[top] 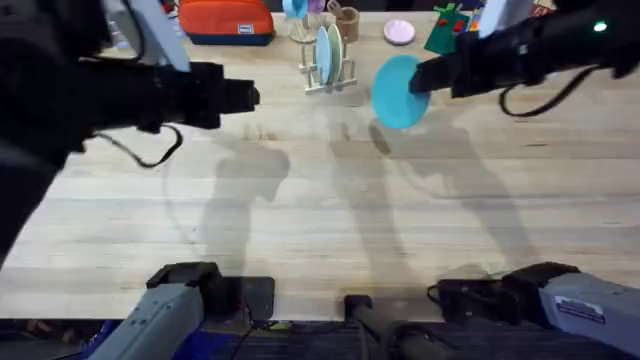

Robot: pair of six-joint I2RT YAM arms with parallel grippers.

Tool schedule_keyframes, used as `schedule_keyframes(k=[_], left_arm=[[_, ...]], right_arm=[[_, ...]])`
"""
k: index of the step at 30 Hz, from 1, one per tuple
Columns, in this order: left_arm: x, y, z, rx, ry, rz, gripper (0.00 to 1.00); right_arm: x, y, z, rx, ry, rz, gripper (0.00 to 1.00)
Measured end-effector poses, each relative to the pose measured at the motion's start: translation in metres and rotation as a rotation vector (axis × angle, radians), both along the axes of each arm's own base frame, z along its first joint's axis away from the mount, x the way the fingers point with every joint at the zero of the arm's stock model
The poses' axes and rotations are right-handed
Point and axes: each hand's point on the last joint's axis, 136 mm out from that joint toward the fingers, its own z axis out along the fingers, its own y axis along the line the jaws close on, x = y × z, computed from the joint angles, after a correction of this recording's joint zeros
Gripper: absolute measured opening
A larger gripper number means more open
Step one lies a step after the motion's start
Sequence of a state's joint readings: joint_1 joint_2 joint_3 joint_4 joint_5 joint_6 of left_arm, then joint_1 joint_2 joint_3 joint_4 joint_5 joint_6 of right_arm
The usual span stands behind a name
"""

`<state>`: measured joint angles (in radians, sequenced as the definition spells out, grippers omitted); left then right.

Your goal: Pick up the plates from the table one by one and place each into a slot on the dish rack.

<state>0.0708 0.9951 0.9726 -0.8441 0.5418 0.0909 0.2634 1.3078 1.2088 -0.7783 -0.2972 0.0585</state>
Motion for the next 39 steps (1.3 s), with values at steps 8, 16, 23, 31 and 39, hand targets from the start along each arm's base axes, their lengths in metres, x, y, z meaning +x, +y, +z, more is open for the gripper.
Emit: schedule_keyframes(k=[8,16,23,31,39], left_arm=[[-0.03,0.01,0.021,0.05,-0.067,0.066,0.038],[-0.035,0.018,0.015,0.086,-0.039,0.104,0.167],[-0.035,0.02,0.014,0.093,-0.037,0.115,0.99],[-0.035,0.02,0.014,0.094,-0.037,0.116,0.995],[-0.035,0.02,0.014,0.094,-0.037,0.116,0.995]], right_arm=[[-0.006,-0.022,0.029,-0.121,-0.054,-0.015,0.029],[-0.004,-0.031,0.034,-0.176,-0.075,-0.033,0.029],[-0.005,-0.033,0.032,-0.185,-0.069,-0.034,0.029],[-0.007,-0.033,0.031,-0.188,-0.061,-0.034,0.029],[-0.004,-0.033,0.035,-0.202,-0.081,-0.037,0.029]])
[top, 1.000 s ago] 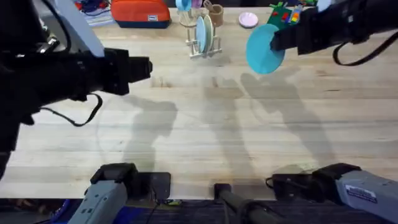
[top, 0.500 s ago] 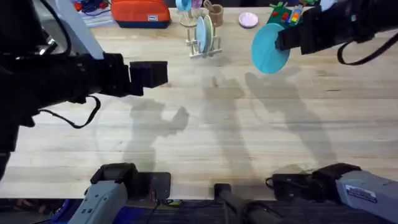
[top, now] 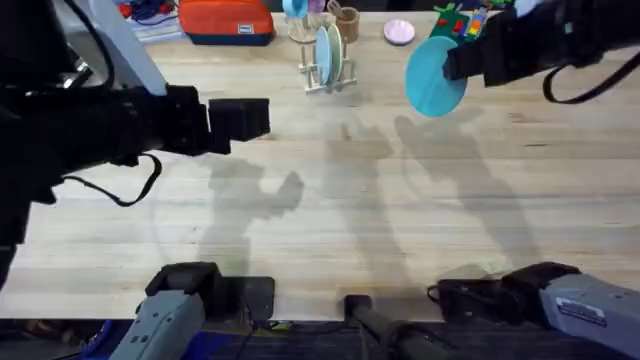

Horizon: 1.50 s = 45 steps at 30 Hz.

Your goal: Pick up the plates from the table one by one and place each into a slot on the dish rack.

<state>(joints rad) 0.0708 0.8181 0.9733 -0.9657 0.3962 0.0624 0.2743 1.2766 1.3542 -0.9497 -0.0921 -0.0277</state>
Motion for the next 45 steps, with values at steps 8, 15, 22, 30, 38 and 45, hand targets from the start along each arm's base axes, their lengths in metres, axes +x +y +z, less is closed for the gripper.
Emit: schedule_keyframes(k=[8,15,22,30,38,45], left_arm=[[0.0,0.0,0.0,0.0,0.0,0.0,0.996],[0.0,0.0,0.0,0.0,0.0,0.0,0.995],[0.0,0.0,0.0,0.0,0.0,0.0,0.995],[0.0,0.0,0.0,0.0,0.0,0.0,0.996],[-0.002,0.0,-0.002,0.0,0.01,0.001,0.995],[-0.003,0.0,-0.01,-0.004,0.057,0.001,0.996]], right_arm=[[0.012,0.013,0.043,-0.058,-0.141,0.021,0.029],[0.039,0.026,0.062,-0.106,-0.19,0.021,0.028],[0.063,0.04,0.064,-0.131,-0.195,0.026,0.028],[0.086,0.061,0.077,-0.118,-0.224,0.043,0.028],[0.097,0.083,0.084,-0.089,-0.24,0.046,0.028],[0.103,0.091,0.071,-0.126,-0.223,0.015,0.028]])
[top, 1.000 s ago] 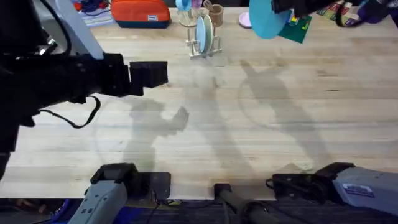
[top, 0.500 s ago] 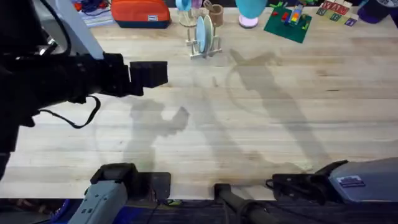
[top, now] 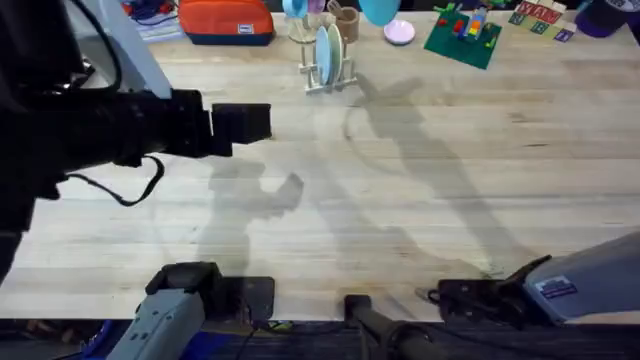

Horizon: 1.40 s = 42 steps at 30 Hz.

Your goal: Pick up the plates from the table one by one and place each into a slot on the dish rack.

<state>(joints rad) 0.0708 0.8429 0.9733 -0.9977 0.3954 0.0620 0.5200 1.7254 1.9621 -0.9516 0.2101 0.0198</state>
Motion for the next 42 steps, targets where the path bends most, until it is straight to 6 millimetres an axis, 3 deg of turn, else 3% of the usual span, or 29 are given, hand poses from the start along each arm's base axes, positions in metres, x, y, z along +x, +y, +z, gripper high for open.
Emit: schedule_keyframes(k=[14,18,25,36,42], left_arm=[[0.004,0.0,-0.005,-0.001,0.02,0.0,0.996],[0.005,0.0,-0.004,-0.001,0.016,0.0,0.996],[0.005,0.0,-0.004,-0.001,0.016,0.0,0.996],[0.005,0.0,-0.004,-0.001,0.016,0.0,0.995],[0.005,0.0,-0.004,-0.001,0.017,0.0,0.995]], right_arm=[[0.002,-0.002,0.001,0.02,-0.003,-0.051,0.028],[0.007,0.006,0.001,0.044,-0.017,-0.059,0.028],[0.009,0.029,-0.025,0.022,0.032,-0.028,0.028],[0.025,0.033,-0.027,0.028,-0.008,-0.046,0.028],[0.04,0.037,-0.047,-0.001,-0.002,-0.065,0.029]])
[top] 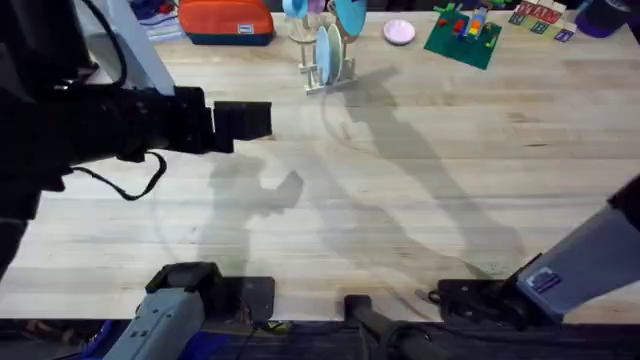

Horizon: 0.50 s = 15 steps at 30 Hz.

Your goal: Pick up the plates from the table one by one and place each into a slot on the dish rack.

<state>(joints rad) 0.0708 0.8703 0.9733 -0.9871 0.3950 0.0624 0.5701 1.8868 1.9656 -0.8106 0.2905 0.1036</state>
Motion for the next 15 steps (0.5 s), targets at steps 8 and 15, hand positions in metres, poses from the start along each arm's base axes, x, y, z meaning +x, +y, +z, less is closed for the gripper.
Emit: schedule_keyframes(k=[8,15], left_arm=[[0.0,0.0,0.0,0.0,0.0,0.0,0.995],[0.0,0.0,0.0,0.0,0.0,0.0,0.996]], right_arm=[[0.015,-0.002,-0.008,-0.023,-0.027,-0.035,0.028],[0.03,-0.015,-0.016,-0.033,-0.035,-0.076,0.029]])
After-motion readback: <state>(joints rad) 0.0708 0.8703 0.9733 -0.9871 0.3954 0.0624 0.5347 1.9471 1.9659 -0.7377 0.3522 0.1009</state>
